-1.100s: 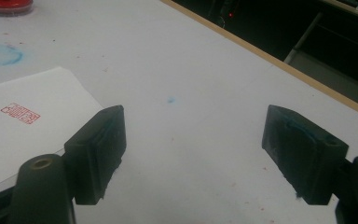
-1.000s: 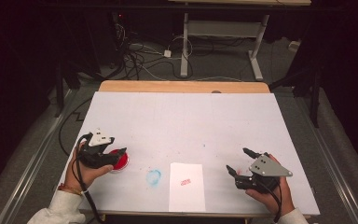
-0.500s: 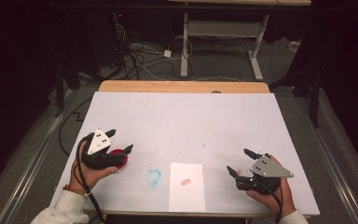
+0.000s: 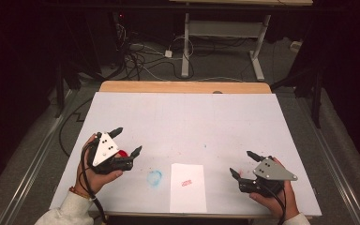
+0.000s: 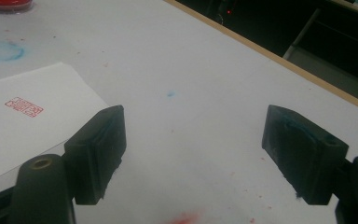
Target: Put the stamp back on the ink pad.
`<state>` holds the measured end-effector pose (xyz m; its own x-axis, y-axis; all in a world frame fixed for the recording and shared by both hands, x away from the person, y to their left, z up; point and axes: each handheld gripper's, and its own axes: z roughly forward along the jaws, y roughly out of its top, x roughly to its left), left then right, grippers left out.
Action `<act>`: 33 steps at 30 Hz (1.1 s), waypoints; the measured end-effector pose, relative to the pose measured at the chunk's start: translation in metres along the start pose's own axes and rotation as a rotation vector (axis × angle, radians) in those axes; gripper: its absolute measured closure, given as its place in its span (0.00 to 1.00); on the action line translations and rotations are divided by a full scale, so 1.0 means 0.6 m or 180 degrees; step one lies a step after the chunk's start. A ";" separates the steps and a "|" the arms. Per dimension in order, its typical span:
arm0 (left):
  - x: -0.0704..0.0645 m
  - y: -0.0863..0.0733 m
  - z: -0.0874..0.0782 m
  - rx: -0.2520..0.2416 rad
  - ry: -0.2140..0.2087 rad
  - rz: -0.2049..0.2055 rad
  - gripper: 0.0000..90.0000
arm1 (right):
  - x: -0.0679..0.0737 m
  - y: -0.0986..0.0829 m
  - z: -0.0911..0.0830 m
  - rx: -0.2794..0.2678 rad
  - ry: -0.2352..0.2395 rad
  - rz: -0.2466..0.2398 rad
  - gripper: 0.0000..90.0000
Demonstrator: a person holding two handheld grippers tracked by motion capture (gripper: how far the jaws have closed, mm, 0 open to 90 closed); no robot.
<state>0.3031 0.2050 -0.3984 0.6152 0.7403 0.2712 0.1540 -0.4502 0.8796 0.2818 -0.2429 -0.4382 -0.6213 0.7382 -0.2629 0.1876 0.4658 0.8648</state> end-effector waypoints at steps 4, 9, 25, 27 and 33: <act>-0.015 0.003 -0.002 -0.0015 0.0025 0.0154 0.19 | 0.000 -0.001 -0.004 -0.0001 -0.0019 0.0002 0.24; -0.034 -0.001 0.000 -0.0021 -0.0030 0.0296 0.19 | 0.004 -0.002 -0.007 0.0003 -0.0039 -0.0002 0.24; -0.059 -0.043 0.013 0.0164 -0.0065 0.0485 0.19 | 0.010 -0.006 -0.018 -0.0008 -0.0119 0.0011 0.24; -0.059 -0.051 0.012 0.0162 -0.0047 0.0473 0.19 | 0.011 -0.007 -0.018 0.0001 -0.0121 0.0008 0.24; -0.053 -0.076 0.010 0.0265 -0.0046 0.0419 0.19 | 0.011 -0.009 -0.020 0.0003 -0.0141 0.0026 0.24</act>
<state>0.2812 0.1987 -0.4494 0.6453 0.6650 0.3759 0.1344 -0.5832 0.8011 0.2676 -0.2464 -0.4397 -0.5853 0.7629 -0.2745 0.1933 0.4601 0.8666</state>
